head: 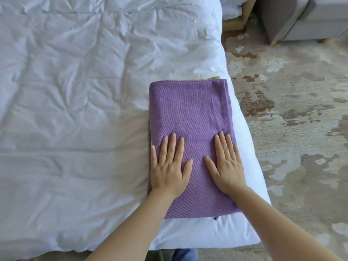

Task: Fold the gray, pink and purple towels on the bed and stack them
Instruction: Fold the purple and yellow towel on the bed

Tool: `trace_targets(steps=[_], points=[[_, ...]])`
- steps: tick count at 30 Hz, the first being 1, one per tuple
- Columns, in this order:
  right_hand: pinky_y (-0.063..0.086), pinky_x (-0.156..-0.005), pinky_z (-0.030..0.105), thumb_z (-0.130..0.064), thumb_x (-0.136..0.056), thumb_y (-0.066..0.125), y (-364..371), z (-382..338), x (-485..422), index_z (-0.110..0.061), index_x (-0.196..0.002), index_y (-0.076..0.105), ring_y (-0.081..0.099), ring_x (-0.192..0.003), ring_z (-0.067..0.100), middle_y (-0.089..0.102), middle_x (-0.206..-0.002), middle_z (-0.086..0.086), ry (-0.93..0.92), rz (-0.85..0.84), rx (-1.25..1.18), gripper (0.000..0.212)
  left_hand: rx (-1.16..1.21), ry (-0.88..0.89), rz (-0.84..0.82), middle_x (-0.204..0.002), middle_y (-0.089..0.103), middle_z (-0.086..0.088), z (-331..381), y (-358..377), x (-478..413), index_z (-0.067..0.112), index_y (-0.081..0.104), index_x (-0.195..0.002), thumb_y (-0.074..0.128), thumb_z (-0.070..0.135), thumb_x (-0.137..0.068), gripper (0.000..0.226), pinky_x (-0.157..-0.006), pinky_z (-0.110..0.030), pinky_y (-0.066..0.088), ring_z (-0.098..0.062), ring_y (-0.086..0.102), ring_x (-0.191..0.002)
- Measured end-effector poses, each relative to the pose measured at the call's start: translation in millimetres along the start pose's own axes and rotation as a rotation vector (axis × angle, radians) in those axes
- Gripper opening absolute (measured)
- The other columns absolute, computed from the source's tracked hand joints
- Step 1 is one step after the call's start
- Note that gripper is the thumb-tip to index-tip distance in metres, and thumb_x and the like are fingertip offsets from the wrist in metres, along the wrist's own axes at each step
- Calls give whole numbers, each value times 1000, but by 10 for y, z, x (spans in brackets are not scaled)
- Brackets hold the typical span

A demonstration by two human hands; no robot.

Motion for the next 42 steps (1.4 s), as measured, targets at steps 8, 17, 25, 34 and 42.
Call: trace_targets(steps=[8, 17, 25, 34, 42], points=[[-6, -119, 30, -60, -93, 18, -306, -231, -1098, -21, -152, 6, -7, -147, 10, 1, -160, -6, -62, 65, 72, 71, -33, -44, 13, -161, 3, 1, -124, -171, -1027, 26, 6, -152, 16, 57, -95, 66, -118, -47, -8, -19, -1, -149], [4, -120, 31, -59, -93, 20, -37, 22, -1597, -23, -152, 11, -3, -147, 8, 7, -161, -7, 17, 77, -101, 70, 94, -207, 78, -160, 14, 2, -475, 88, -1335, 24, 17, -152, 20, 57, -93, 68, -120, -47, 9, -21, 5, -149], [5, -120, 31, -54, -95, 28, 1, 97, -1543, -19, -152, 14, -1, -147, 9, 9, -160, -6, 11, 101, -153, 68, 65, -184, 44, -160, 14, 1, -438, 161, -1337, 22, 18, -152, 23, 56, -92, 69, -119, -50, 9, -24, 7, -148], [-4, -119, 33, -56, -93, 16, -183, 21, -485, -27, -152, -2, -18, -144, 8, -12, -157, -14, 250, 6, -66, 68, -102, 423, -173, -160, -11, 11, 256, -19, -1592, 41, -12, -146, 6, 59, -91, 60, -108, -41, -28, -17, -11, -148], [4, -119, 38, -71, -85, 2, -150, 207, 649, -27, -152, 3, 2, -148, 17, -1, -161, -7, 800, 107, 12, 80, -109, 587, -382, -158, -16, 18, 300, 188, -2109, 52, -9, -144, 3, 87, -72, 82, -116, -55, -3, -16, -11, -147]])
Point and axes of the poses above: each hand's wrist, its own x-axis away from the middle knuckle, its own y-axis out of the palm, z = x × y, the point moved 10 cm from there along -x, towards the middle knuckle
